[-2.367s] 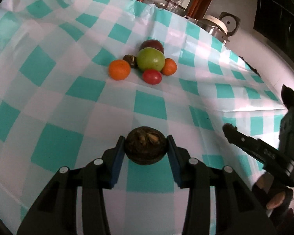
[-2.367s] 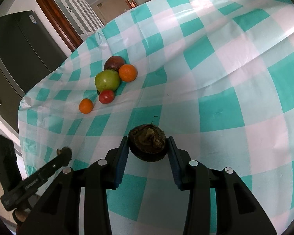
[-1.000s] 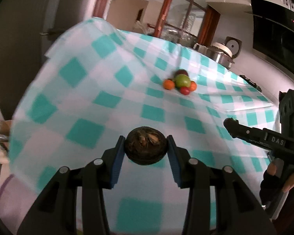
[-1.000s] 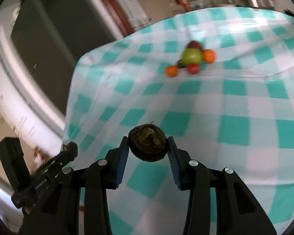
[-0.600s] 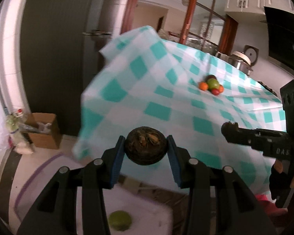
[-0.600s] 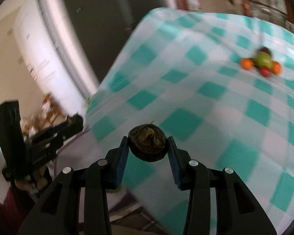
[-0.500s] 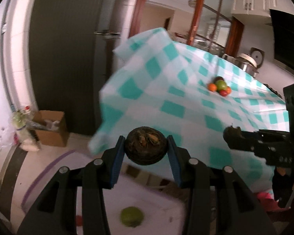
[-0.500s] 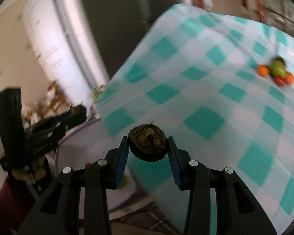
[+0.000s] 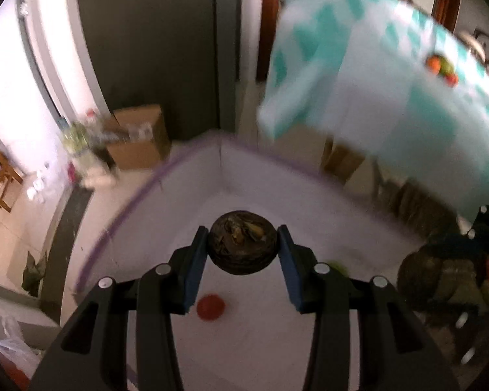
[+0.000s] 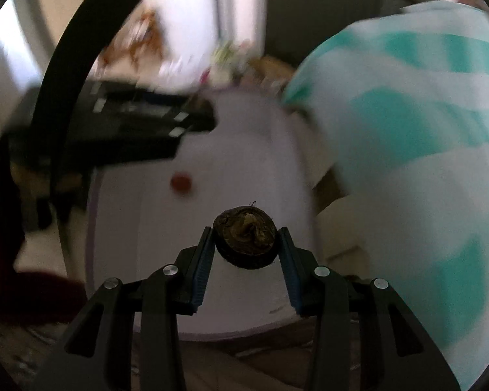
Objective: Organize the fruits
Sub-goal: 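Carry both dark brown fruits with both tools over the white box, then open both tools to drop the dark brown fruits into the white box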
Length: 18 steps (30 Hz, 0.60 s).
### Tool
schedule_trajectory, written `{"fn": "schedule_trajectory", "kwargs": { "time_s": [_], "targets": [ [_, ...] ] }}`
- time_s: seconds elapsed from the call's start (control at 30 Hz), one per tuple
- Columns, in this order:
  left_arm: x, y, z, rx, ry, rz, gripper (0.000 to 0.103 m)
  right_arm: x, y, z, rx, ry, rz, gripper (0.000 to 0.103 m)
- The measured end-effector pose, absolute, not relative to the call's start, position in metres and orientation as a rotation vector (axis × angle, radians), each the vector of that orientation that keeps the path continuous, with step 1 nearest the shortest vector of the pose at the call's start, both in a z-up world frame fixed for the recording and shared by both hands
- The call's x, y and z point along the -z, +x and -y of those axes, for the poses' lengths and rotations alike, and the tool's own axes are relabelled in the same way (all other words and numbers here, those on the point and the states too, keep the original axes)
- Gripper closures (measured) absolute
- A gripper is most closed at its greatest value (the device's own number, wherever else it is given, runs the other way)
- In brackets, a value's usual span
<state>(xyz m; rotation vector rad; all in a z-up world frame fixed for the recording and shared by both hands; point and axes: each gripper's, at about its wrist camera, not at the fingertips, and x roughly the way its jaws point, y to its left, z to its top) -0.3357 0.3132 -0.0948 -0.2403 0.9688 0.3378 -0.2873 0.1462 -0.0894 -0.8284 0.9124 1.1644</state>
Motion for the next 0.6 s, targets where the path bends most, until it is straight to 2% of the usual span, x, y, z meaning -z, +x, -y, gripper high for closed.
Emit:
{"fn": "schedule_trajectory", "kwargs": {
  "time_s": [0.13, 0.3, 0.6],
  "targets": [
    [0.135, -0.31, -0.339, -0.294, -0.276, -1.139, 0.06, 0.132, -0.321, -0.172, -1.209, -1.071, -0.897, 0.063],
    [0.165, -0.287, -0.349, -0.289, -0.272, -1.238, 0.06, 0.177, -0.366, -0.181, -1.267, -1.362, -0.813, 0.063],
    [0.203, -0.277, -0.335, -0.28, -0.212, -1.323, 0.059, 0.209, -0.381, -0.204, -1.247, -1.507, -0.785, 0.063]
  ]
}}
